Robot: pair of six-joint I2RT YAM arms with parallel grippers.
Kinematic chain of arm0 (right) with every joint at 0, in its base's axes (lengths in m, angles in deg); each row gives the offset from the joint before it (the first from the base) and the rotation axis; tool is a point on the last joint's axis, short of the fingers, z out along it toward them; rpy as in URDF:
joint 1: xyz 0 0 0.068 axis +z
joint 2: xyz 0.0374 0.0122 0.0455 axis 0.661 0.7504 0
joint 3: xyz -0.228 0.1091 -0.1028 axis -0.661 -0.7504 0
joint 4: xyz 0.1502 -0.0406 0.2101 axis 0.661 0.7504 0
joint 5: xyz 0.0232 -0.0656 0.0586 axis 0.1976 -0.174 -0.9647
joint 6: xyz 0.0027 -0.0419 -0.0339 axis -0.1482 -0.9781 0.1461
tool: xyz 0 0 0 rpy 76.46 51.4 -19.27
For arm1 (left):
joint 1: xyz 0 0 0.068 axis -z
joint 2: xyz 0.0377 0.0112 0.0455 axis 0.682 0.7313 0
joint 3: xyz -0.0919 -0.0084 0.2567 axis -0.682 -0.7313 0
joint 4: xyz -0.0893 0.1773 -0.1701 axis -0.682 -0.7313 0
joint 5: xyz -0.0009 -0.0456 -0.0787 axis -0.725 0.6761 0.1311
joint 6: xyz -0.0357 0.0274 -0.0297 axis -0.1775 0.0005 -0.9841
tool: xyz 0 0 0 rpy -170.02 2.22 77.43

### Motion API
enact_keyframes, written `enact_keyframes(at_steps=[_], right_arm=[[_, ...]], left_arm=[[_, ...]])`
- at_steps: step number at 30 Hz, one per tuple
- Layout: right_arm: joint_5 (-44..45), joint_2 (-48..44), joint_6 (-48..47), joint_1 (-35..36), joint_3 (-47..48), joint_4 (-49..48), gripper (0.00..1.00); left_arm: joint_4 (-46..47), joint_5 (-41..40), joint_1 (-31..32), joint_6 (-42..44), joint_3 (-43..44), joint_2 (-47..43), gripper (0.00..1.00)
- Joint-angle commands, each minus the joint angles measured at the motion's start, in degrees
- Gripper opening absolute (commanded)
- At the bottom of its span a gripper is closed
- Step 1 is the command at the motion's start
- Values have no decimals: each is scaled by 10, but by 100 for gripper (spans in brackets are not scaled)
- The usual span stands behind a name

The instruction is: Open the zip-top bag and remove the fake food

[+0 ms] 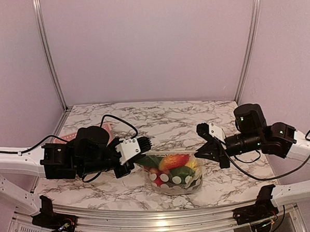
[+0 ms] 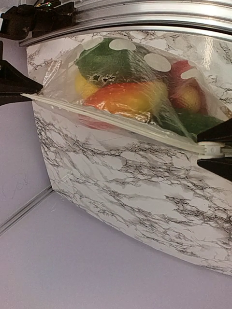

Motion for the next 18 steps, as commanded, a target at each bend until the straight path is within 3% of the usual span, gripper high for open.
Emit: enact_keyframes(at_steps=[1, 4, 12, 18], right_arm=[[14, -12, 7, -6, 2, 18, 0], [15, 1, 0, -6, 12, 12, 0], [66, 66, -17, -15, 92, -13, 0], [3, 63, -5, -10, 67, -17, 0]], left_arm=[[-76, -57, -17, 2, -4, -20, 0], [-81, -51, -15, 23, 29, 13, 0], [14, -79, -43, 109, 95, 92, 0], [8, -41, -47, 148, 89, 81, 0]])
